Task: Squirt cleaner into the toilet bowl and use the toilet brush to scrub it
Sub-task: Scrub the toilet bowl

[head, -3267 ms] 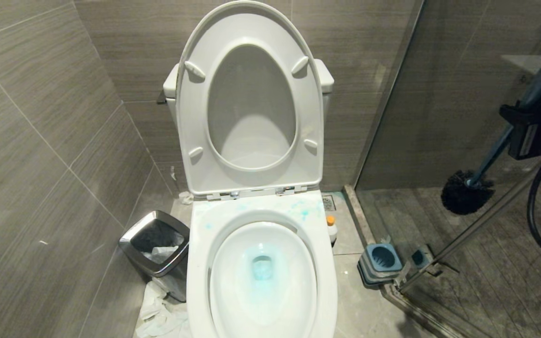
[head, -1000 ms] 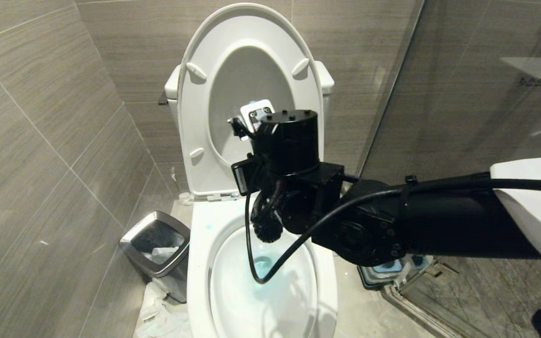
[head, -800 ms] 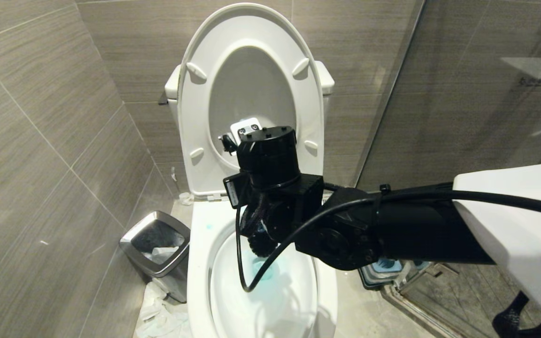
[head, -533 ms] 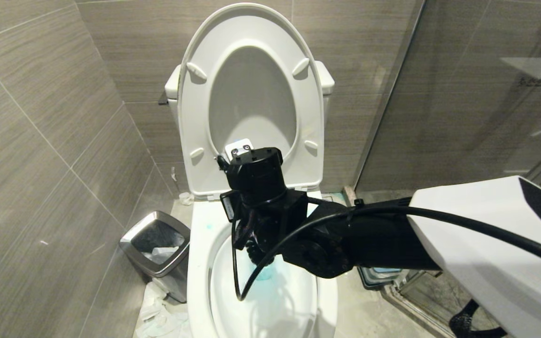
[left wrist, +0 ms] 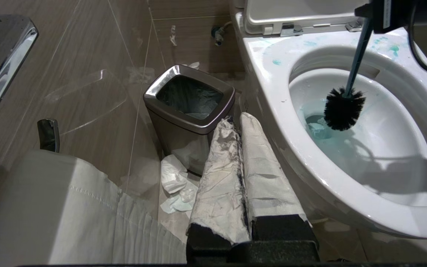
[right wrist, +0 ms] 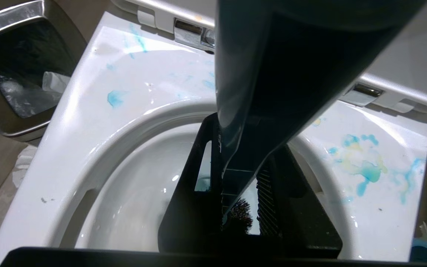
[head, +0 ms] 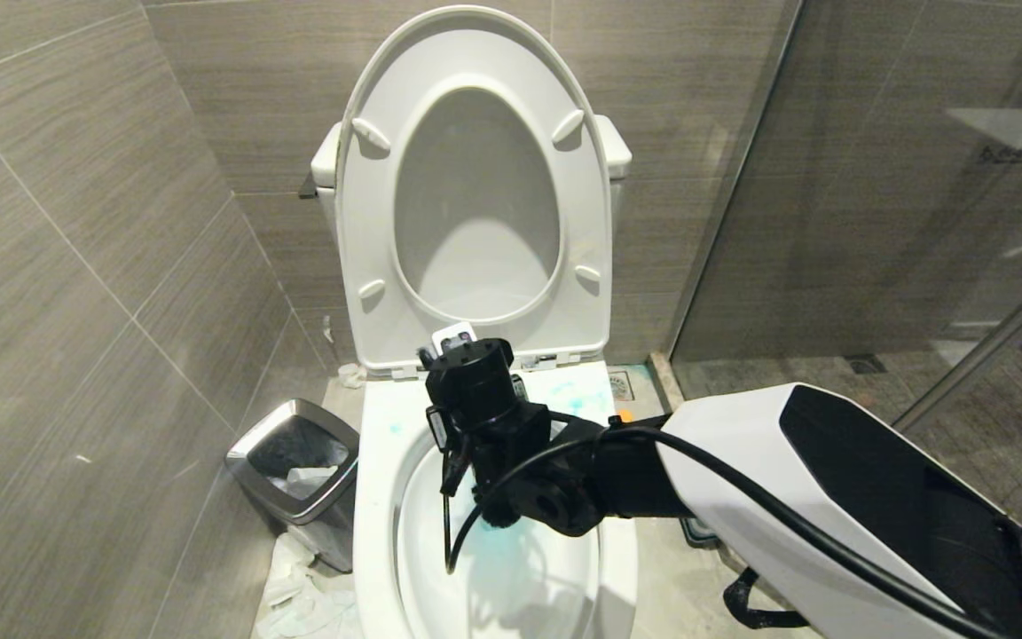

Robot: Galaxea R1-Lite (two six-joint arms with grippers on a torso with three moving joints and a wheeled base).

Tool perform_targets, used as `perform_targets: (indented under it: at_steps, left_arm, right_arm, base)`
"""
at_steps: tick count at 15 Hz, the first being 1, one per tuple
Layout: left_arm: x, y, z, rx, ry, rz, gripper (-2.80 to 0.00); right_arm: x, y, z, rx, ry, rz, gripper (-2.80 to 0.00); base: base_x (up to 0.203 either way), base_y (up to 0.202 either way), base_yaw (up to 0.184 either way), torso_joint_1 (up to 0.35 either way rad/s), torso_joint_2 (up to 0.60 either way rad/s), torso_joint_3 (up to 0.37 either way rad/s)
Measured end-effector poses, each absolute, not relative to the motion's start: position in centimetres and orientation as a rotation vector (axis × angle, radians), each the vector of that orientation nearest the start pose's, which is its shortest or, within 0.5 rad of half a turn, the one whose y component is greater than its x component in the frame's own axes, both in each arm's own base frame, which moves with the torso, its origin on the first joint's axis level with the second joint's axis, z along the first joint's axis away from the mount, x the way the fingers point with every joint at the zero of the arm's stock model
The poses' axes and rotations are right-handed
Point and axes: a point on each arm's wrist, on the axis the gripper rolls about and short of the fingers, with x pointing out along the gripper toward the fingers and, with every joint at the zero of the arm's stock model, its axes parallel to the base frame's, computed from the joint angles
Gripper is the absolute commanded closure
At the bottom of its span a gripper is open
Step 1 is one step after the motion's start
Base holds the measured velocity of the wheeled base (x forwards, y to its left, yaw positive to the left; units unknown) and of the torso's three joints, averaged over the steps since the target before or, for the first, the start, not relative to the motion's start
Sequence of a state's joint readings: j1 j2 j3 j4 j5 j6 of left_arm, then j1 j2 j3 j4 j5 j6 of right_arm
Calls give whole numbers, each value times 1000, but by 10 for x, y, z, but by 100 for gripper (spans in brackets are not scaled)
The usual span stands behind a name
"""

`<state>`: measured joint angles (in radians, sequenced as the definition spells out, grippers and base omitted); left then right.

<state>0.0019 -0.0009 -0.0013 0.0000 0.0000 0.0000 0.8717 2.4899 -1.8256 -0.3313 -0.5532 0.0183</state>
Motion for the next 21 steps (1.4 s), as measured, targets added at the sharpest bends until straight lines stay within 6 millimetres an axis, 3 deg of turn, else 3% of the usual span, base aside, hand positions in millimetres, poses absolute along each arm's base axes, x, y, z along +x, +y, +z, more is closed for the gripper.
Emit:
perform_targets:
  at_steps: [5,9,11,13,18,21]
  left_arm:
    - [-23,0,76,0,-2,3,0]
    - [-23,0,76,0,-2,1,0]
    - [-23,0,76,0,-2,2,0]
    - [-23,0,76,0,-2,2,0]
    - [-23,0,76,0,-2,2,0]
    - [-23,0,76,0,-2,2,0]
  right_arm:
    - [368,392,68,-206,273,282,0]
    - [373,395,32,-239,316,278,0]
    - [374,395,28,-242,319,276,0]
    - [371,395,44,-230,301,276,0]
    - [347,396,119,-157,203,299,0]
    - [343,394,131,-146,190,302,0]
  base:
    - [0,0,0,0,0,0]
    - [0,0,0,0,0,0]
    - [0,0,0,0,0,0]
    - [0,0,0,0,0,0]
    - [0,0,0,0,0,0]
    - [0,0,0,0,0,0]
